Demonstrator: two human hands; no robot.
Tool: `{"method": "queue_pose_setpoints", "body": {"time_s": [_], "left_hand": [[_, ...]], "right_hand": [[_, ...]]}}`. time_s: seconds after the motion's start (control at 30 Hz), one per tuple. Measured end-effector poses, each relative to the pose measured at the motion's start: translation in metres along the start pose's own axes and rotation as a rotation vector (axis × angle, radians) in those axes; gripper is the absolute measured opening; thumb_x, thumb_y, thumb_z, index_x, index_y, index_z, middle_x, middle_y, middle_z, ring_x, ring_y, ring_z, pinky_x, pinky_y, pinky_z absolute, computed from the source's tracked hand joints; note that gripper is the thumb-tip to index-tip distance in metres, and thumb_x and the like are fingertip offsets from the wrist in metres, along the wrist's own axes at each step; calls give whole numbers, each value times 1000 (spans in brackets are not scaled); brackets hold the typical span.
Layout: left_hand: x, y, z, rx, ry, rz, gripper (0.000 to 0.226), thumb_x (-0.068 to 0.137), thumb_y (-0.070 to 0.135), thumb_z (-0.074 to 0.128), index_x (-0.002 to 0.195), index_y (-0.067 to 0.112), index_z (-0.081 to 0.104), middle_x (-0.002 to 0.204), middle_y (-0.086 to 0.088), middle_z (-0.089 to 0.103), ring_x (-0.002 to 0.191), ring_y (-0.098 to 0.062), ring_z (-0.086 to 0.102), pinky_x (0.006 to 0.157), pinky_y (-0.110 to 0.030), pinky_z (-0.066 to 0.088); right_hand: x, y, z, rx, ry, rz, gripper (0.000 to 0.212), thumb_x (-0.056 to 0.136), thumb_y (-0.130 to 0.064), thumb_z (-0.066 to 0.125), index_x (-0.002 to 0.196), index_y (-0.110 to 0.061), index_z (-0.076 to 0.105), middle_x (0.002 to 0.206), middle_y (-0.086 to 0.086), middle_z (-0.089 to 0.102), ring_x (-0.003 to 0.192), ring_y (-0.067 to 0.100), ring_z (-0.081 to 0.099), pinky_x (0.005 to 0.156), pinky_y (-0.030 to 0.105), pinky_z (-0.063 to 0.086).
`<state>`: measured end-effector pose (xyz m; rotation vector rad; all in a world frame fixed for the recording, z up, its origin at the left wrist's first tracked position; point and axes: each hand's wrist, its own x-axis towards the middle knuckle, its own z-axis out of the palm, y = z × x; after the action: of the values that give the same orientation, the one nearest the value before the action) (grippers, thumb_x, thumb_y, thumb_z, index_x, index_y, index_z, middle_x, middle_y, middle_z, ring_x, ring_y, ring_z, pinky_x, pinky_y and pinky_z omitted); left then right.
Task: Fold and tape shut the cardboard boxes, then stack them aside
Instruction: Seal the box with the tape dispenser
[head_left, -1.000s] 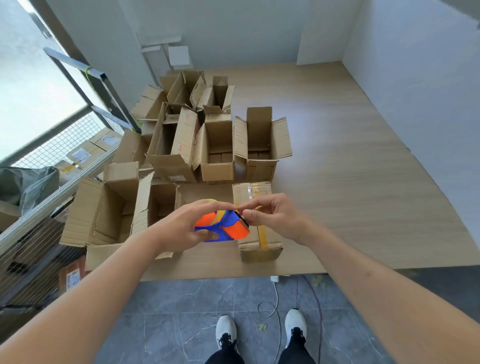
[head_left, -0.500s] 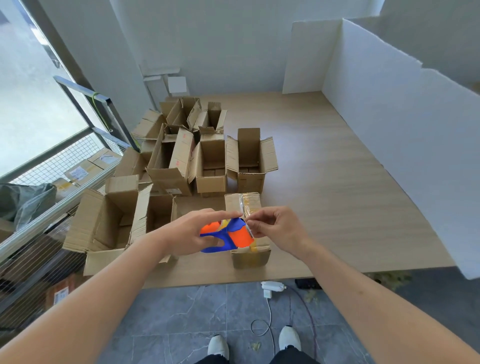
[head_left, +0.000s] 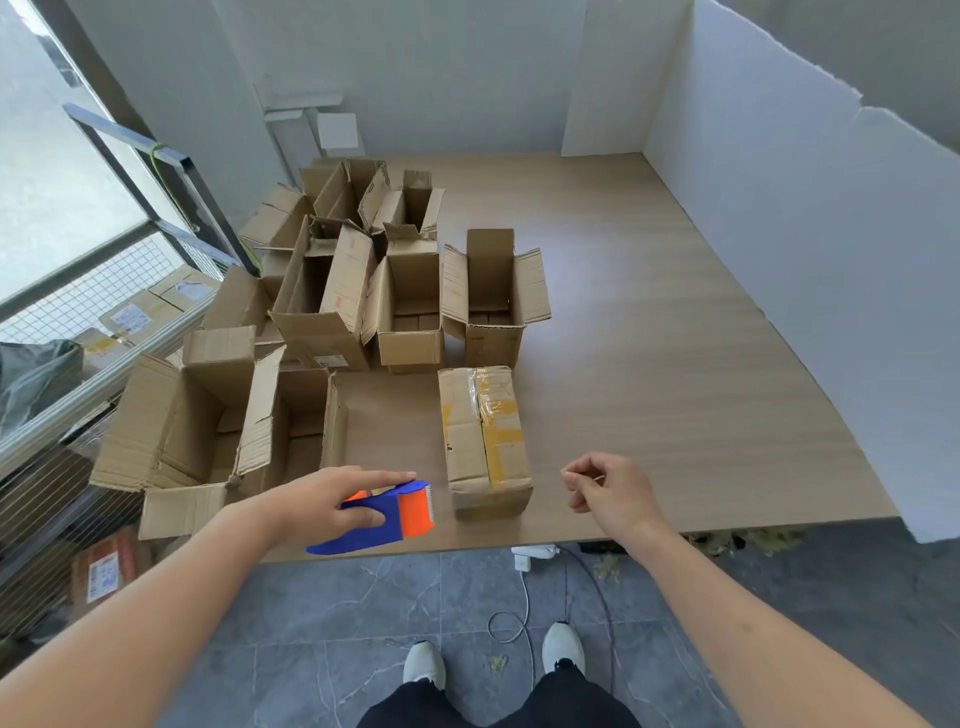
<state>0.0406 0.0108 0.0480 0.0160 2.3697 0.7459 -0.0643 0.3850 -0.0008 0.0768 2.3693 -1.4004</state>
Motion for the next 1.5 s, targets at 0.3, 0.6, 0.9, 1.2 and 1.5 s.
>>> {"method": "queue_pose_setpoints", "body": {"time_s": [0.3,0.6,0.9,1.2,1.5], "left_hand": [[15,-20,8,12,17,-57,56,100,45,58,137,74,28,135,17,52,117,-5,51,99,-33,45],[33,-20,17,126,76,-64,60,100,51,53,144,70,17,116,12,56,101,-5,55,88,-29,50],[44,-19,23,173,106,-68,62,100,55,52,149,67,15,108,11,56,95,-7,57,86,-34,53],[50,-18,29,118,99,-72,60,101,55,49,149,67,15,110,8,56,97,-8,57,86,-34,51],[74,-6,48,80,42,-126,55,106,48,40,156,52,18,111,-1,55,98,-21,56,93,-41,48]], "right_hand": [[16,8,24,-52,-64,17,15,91,0,69,82,-11,74,72,8,69,58,17,66,61,32,62],[26,22,38,53,-35,63,13,97,-5,67,90,-15,73,92,10,72,67,23,72,72,40,64],[19,27,67,-127,-68,-88,64,108,-22,41,156,-54,14,157,-12,39,119,15,53,109,47,46],[27,9,122,-933,-35,-699,71,99,-75,25,162,-44,11,173,1,0,159,28,-2,127,52,5],[31,14,131,-971,10,-666,73,97,-77,32,161,-45,18,171,0,13,158,27,9,126,52,12]]}}
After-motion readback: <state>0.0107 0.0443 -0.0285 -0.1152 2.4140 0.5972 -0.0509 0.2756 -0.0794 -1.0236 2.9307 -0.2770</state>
